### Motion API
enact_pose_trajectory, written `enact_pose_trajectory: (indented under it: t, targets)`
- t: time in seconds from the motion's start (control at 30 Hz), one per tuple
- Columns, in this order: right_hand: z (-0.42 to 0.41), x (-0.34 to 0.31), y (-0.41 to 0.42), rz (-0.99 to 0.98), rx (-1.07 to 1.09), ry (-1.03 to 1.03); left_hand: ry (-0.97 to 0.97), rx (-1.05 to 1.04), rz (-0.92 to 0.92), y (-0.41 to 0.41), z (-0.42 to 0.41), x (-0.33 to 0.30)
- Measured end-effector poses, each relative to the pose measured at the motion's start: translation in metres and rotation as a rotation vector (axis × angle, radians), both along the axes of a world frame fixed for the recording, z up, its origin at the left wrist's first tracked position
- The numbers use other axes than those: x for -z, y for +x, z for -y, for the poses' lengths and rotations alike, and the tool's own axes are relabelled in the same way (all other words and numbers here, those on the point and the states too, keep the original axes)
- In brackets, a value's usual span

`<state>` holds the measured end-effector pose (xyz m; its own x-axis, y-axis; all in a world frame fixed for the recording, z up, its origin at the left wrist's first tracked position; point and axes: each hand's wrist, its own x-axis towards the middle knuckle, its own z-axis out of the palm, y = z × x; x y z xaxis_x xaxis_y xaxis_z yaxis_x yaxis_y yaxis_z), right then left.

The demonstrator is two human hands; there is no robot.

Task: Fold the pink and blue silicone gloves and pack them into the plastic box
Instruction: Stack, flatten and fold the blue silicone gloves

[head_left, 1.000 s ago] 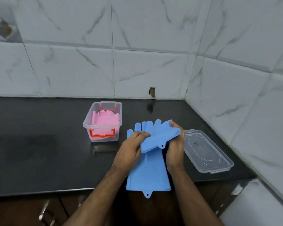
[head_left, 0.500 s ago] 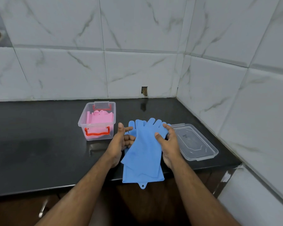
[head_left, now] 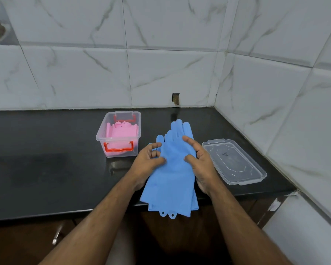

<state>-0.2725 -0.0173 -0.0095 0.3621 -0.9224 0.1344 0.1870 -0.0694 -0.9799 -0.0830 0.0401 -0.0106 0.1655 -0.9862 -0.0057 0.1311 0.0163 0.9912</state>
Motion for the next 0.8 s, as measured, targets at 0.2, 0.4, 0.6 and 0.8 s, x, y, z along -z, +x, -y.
enact_pose_trajectory:
  t: [0.2, 0.4, 0.6, 0.8]
  targets:
    - [-0.001, 0.005, 0.004, -0.072, 0.092, -0.007, -0.019, -0.047, 0.015, 0.000, -0.006, -0.002]
    - [-0.001, 0.006, 0.007, -0.141, 0.117, -0.064, -0.043, -0.149, 0.098, -0.002, -0.002, 0.002]
    - [-0.005, 0.005, 0.005, -0.128, 0.015, -0.149, -0.110, -0.053, -0.048, 0.005, -0.005, 0.006]
    - [0.004, 0.006, 0.014, -0.506, 0.090, -0.290, -0.175, -0.250, 0.347, -0.002, -0.006, 0.010]
